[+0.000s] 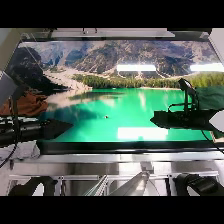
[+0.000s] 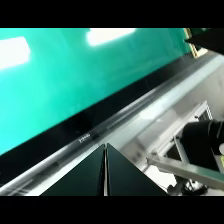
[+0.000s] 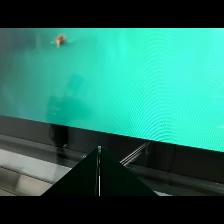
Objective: Fold the shirts.
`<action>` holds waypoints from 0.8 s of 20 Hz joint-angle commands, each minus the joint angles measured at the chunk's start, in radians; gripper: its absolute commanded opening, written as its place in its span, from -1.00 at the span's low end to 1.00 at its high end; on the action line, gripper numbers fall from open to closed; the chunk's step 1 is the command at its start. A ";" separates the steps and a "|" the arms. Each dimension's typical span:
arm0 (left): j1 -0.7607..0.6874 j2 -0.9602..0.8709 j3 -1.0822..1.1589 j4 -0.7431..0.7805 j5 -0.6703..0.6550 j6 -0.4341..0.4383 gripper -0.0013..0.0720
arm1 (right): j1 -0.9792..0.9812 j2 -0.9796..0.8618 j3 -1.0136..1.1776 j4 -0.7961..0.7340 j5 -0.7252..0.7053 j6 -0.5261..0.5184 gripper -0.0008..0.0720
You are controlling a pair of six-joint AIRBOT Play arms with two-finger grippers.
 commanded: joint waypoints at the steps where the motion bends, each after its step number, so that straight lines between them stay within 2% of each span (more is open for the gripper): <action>1: 0.041 -0.020 0.043 0.080 0.140 -0.011 -0.92 | 0.001 0.000 0.000 0.000 -0.001 0.000 -0.94; 2: 0.089 -0.061 0.104 0.158 0.163 -0.023 -0.90 | 0.001 0.000 0.000 -0.001 -0.007 0.000 -0.93; 3: 0.147 -0.107 0.167 0.217 0.180 -0.022 -0.28 | 0.001 -0.002 0.000 -0.001 -0.021 0.000 -0.91; 4: 0.219 -0.158 0.239 0.273 0.198 -0.022 0.53 | 0.001 -0.005 0.000 -0.003 -0.034 0.000 -0.90; 5: 0.288 -0.212 0.303 0.319 0.203 -0.026 0.97 | 0.001 -0.011 0.000 -0.004 -0.039 0.000 -0.53; 6: 0.359 -0.272 0.369 0.358 0.199 -0.026 0.98 | 0.001 -0.021 0.000 -0.004 -0.039 0.000 0.23; 7: 0.430 -0.339 0.428 0.399 0.199 -0.026 0.98 | 0.001 -0.034 0.000 -0.004 -0.042 0.000 0.57; 11: 0.630 -0.598 0.573 0.517 0.198 -0.026 0.98 | 0.001 -0.087 0.000 -0.003 -0.045 0.000 0.62; 16: 0.676 -0.863 0.695 0.559 0.198 -0.026 0.98 | 0.001 -0.126 0.000 -0.004 -0.045 -0.006 0.62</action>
